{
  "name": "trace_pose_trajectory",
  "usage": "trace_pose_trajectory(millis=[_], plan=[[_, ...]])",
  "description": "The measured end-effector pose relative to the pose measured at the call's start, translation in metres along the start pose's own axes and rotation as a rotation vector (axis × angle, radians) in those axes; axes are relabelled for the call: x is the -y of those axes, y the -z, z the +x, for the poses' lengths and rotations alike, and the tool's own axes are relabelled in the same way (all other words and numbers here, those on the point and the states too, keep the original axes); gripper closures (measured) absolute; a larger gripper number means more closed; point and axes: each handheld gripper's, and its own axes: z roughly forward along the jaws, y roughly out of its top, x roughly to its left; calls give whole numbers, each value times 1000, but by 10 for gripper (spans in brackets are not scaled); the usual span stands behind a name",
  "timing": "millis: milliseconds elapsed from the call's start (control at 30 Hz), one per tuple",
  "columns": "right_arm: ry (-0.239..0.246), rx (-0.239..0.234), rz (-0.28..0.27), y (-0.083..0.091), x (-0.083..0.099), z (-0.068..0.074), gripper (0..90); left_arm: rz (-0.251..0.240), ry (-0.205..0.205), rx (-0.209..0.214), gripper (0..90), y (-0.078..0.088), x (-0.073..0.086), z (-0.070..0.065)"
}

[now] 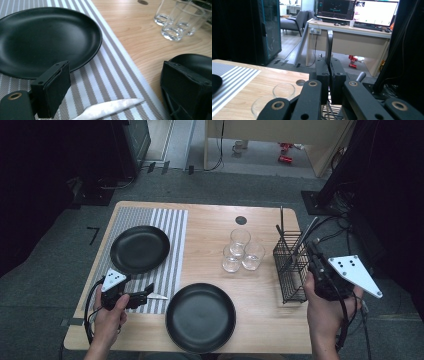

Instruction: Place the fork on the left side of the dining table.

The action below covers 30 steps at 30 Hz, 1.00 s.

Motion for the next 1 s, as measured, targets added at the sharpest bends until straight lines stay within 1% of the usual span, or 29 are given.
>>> trace_pose_trajectory(millis=[100, 167, 300, 367, 400, 433, 467, 500, 533, 567, 600, 633, 700, 733, 767, 867, 900, 1000], plan=[[-7, -16, -1, -2, -1, 2, 890, -10, -21, 4, 98, -2, -6, -6], [-12, -28, 3, -4, -2, 5, 890, -18, -31, 21, 98, -4, -10, -11], [-15, -50, 8, -8, -5, 10, 890, -35, -41, 101, 98, -10, -17, -20], [-19, -69, 9, -10, -6, 13, 890, -57, -42, 120, 99, -13, -22, -26], [-19, -77, 8, -11, -7, 14, 890, -66, -39, 120, 130, -13, -24, -28], [-22, -82, 9, -12, -7, 15, 890, -87, -43, 106, 142, -14, -27, -32], [-22, -91, 9, -13, -7, 17, 890, -110, -47, 101, 142, -14, -29, -36], [-27, -99, 10, -14, -7, 19, 890, -125, -54, 108, 142, -14, -31, -39], [-25, -108, 8, -15, -7, 20, 890, -133, -66, 101, 142, -15, -34, -42], [-29, -115, 9, -16, -7, 21, 890, -137, -78, 96, 142, -17, -36, -45], [-35, -122, 10, -17, -7, 23, 890, -134, -82, 104, 142, -18, -38, -47], [-36, -129, 10, -18, -7, 24, 890, -132, -82, 100, 141, -20, -41, -50], [-43, -143, 10, -19, -6, 27, 890, -132, -90, 119, 142, -23, -44, -55], [-46, -150, 10, -20, -6, 28, 890, -134, -96, 116, 142, -24, -46, -58], [-52, -157, 10, -21, -6, 30, 890, -139, -101, 121, 142, -25, -48, -61], [-54, -176, 12, -23, -6, 35, 890, -156, -124, 175, 146, -29, -51, -70], [-54, -182, 11, -23, -6, 37, 890, -162, -125, 195, 146, -30, -52, -74], [-53, -203, 11, -24, -8, 44, 890, -167, -129, 220, 146, -34, -55, -82]])
